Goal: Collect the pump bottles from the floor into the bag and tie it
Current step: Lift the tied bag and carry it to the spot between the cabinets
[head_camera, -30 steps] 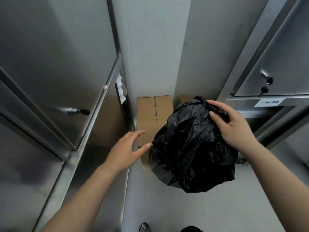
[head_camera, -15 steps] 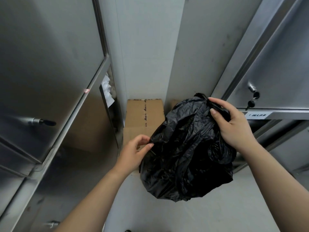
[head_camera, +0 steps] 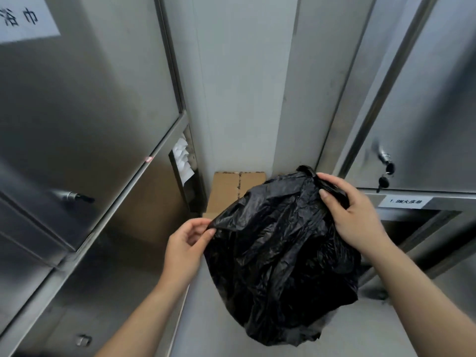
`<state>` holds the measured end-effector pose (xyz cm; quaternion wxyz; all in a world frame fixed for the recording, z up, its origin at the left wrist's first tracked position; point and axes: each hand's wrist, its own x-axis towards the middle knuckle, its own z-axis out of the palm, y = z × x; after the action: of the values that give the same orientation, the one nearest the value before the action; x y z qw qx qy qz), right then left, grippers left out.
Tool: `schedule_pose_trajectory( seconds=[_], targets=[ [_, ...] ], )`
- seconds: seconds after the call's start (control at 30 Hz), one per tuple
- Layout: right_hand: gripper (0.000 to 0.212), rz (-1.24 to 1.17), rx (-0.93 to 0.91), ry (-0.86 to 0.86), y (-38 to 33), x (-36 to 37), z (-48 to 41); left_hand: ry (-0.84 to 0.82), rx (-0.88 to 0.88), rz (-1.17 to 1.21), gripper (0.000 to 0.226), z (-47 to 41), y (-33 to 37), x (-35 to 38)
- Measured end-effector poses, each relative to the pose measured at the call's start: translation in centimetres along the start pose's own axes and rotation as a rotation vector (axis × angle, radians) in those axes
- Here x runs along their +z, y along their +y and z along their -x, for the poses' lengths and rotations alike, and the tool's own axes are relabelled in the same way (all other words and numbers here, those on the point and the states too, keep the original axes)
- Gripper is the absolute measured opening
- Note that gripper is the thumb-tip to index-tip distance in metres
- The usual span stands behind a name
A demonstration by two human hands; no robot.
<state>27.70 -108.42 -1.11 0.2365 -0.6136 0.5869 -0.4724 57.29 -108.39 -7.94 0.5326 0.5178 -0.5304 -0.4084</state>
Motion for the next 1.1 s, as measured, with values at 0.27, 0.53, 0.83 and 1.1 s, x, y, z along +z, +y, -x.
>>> schedule_pose_trajectory(
  seconds=[0.27,0.53,0.83,1.1],
  targets=[
    [0.028,-0.007,-0.077,-0.047,-1.4,-0.4,-2.3,0.157,-0.060,0.274,0.015,-1.2,4.8,-0.3],
    [0.029,-0.058,-0.134,-0.019,-3.4,2.0,-6.6,0.211,0.042,0.447,0.011,-6.8,9.4,-1.5],
    [0.027,-0.055,-0.151,0.105,-6.8,5.9,-17.1,0.157,0.211,0.370,0.017,-18.4,15.2,-3.7],
    [0.028,-0.134,-0.175,0.230,-11.2,9.7,-25.5,0.201,0.388,0.315,0.013,-29.9,20.3,-5.8]
  ],
)
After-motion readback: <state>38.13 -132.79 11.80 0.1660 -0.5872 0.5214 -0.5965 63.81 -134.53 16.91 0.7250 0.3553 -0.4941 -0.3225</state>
